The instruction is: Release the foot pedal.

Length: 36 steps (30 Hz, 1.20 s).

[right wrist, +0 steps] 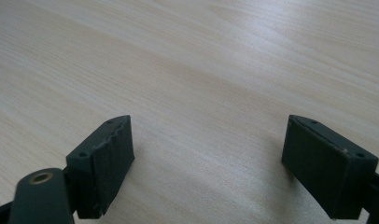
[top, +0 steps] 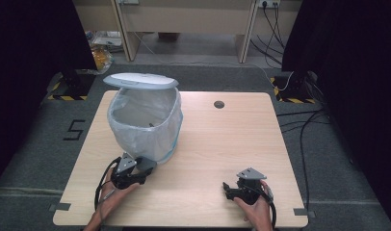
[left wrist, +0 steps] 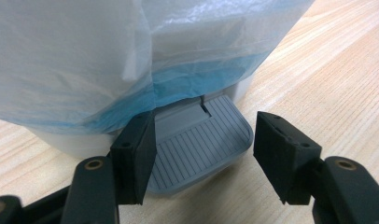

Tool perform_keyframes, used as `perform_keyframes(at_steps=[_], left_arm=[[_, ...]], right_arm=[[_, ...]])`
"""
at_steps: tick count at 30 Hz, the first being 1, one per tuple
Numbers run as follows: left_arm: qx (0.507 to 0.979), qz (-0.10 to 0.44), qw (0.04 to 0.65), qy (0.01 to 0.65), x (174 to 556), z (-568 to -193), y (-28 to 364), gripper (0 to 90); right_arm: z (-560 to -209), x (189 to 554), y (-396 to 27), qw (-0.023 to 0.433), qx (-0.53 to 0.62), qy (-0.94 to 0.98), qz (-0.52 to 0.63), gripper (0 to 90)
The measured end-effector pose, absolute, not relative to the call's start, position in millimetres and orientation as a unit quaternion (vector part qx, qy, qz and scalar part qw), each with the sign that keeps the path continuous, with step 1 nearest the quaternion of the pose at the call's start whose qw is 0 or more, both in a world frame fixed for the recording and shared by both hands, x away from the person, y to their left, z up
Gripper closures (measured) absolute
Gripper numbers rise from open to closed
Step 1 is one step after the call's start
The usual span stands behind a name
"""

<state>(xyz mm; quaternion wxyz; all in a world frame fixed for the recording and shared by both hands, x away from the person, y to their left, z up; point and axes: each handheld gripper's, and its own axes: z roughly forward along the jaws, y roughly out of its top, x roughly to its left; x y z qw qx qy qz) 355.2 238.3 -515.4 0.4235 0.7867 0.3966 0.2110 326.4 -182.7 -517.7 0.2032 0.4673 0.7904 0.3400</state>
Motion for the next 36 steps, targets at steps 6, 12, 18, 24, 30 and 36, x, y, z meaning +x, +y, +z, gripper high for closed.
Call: perform_keyframes(at_steps=[6, 12, 18, 24, 30, 36], left_arm=[[0.782, 0.209, 0.436, 0.394, 354.1, -508.3, 242.1, 38.5], [0.778, 0.191, 0.443, 0.403, 353.7, -506.5, 245.9, 38.5], [0.780, 0.190, 0.442, 0.401, 351.3, -504.5, 246.8, 38.0], [0.776, 0.189, 0.447, 0.403, 346.8, -500.3, 248.1, 37.1], [0.776, 0.186, 0.448, 0.404, 339.5, -499.1, 251.3, 35.5], [0.771, 0.187, 0.449, 0.411, 328.5, -499.8, 261.7, 34.1]], right_arm=[[-517.6, 326.4, -182.7, 0.202, 0.467, 0.791, 0.339, 16.5], [-517.7, 326.6, -182.8, 0.202, 0.465, 0.792, 0.339, 16.2], [-517.7, 326.6, -182.7, 0.202, 0.466, 0.792, 0.339, 16.2], [-517.7, 326.6, -182.7, 0.202, 0.466, 0.792, 0.339, 16.2], [-517.7, 326.7, -182.8, 0.202, 0.466, 0.792, 0.340, 16.2], [-517.7, 326.6, -182.7, 0.202, 0.466, 0.792, 0.340, 16.1]])
